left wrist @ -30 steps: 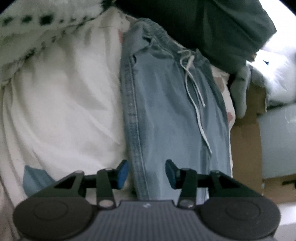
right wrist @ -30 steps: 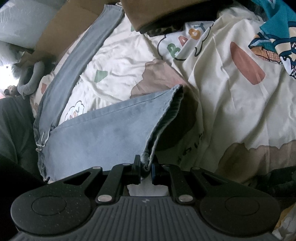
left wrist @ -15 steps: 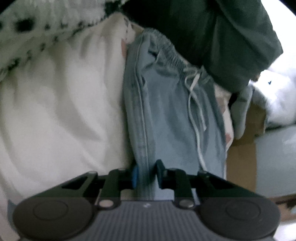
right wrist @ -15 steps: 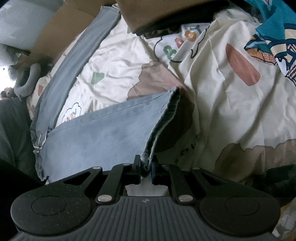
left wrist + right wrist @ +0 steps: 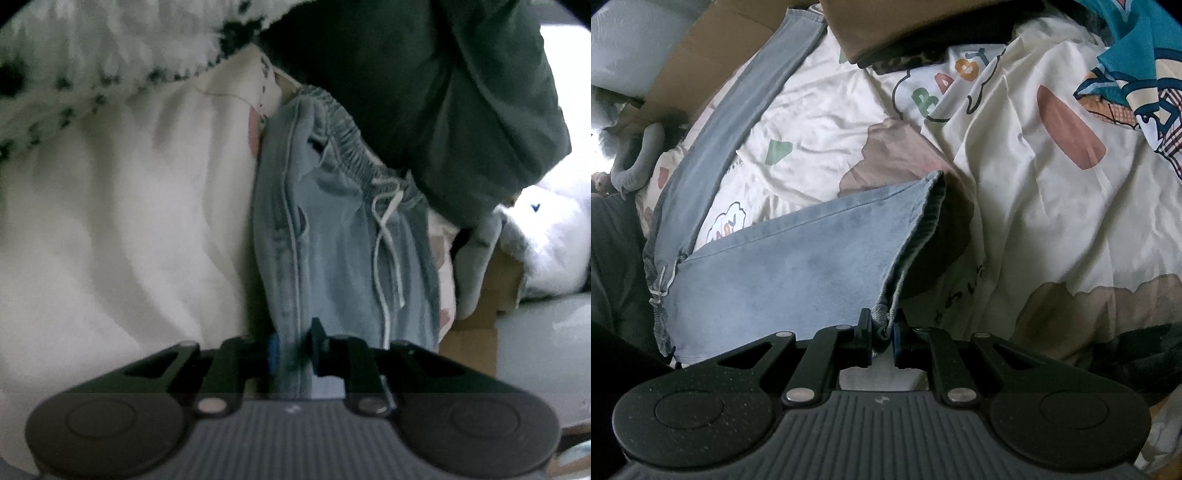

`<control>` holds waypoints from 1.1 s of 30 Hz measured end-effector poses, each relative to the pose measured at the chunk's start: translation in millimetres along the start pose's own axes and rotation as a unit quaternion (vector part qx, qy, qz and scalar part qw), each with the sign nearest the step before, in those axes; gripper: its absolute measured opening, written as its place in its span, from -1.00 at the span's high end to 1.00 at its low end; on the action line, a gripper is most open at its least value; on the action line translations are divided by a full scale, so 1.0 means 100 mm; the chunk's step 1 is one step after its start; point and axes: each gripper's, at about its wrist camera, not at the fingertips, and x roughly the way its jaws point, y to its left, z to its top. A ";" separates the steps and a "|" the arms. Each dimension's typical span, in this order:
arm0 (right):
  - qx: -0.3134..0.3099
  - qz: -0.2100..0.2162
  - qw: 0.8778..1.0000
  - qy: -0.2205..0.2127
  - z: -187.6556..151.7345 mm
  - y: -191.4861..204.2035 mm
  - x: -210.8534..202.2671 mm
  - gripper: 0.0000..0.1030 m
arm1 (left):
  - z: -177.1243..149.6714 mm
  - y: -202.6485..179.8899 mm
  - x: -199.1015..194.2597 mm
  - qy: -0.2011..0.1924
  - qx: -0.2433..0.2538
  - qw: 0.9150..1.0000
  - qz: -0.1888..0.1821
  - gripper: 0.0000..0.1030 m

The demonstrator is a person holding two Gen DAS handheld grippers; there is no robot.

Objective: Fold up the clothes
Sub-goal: 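Lift the held denim pants with both grippers and carry them into the cardboard box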

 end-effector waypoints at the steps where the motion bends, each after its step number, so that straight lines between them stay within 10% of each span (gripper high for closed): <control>1: 0.001 0.000 1.000 -0.001 0.00 0.00 0.00 0.83 | 0.01 -0.01 -0.02 -0.002 -0.005 1.000 -0.008 0.74; 18: 0.015 0.017 0.999 -0.023 0.07 0.02 -0.12 0.83 | 0.13 -0.43 -0.17 0.016 0.065 0.998 -0.001 0.88; 33: 0.000 0.086 0.991 -0.106 0.89 0.41 -0.55 0.83 | 0.12 -1.84 0.09 0.030 0.165 0.986 0.018 0.90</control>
